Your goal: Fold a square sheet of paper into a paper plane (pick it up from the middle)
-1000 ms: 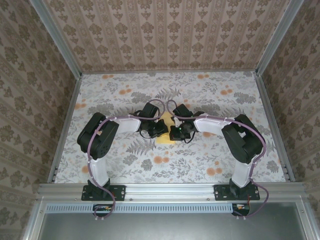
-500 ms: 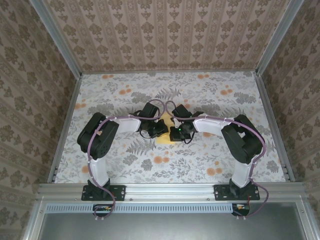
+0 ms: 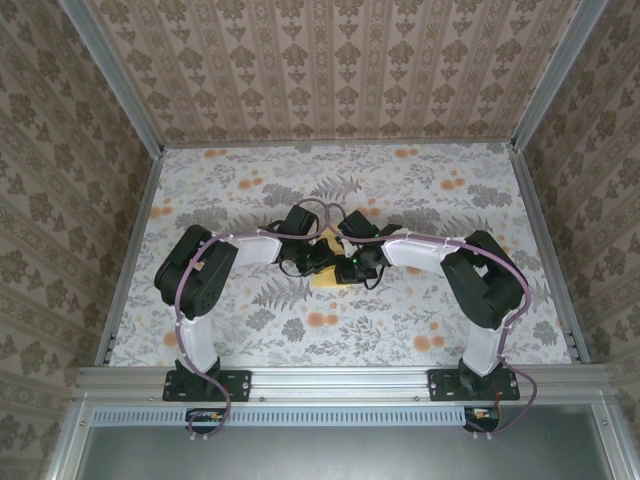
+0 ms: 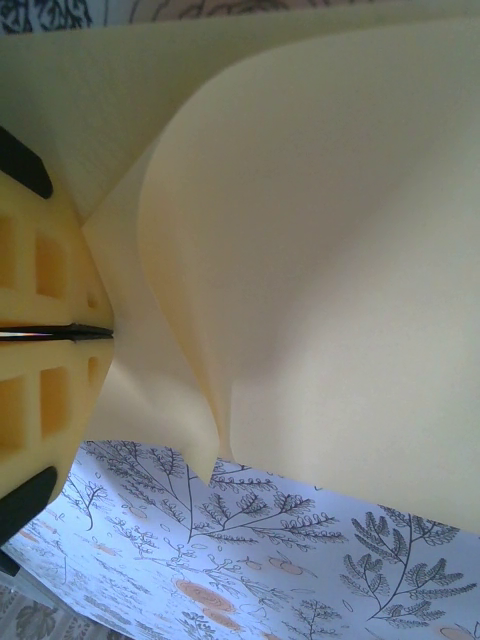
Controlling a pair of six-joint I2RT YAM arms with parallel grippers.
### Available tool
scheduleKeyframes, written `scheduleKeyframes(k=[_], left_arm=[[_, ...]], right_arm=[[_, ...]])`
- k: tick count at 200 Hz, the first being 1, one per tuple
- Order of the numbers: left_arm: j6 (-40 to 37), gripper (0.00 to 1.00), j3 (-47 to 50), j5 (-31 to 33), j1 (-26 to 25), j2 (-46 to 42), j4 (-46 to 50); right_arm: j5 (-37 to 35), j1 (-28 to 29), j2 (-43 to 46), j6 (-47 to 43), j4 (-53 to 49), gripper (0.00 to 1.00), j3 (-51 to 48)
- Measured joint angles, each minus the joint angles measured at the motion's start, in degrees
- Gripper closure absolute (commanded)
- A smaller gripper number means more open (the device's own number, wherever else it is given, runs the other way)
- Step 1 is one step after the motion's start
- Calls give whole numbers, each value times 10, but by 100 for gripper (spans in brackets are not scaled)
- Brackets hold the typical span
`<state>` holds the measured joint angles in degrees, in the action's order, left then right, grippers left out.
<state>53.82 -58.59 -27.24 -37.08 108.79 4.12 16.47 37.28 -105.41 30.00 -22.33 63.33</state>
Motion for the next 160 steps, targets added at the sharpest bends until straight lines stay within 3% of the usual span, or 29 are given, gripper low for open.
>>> scheduleKeyframes(k=[160], left_arm=[[0,89,0,-1,0,0,0]], right_arm=[[-16,-5,-12,2,-6,95,3]])
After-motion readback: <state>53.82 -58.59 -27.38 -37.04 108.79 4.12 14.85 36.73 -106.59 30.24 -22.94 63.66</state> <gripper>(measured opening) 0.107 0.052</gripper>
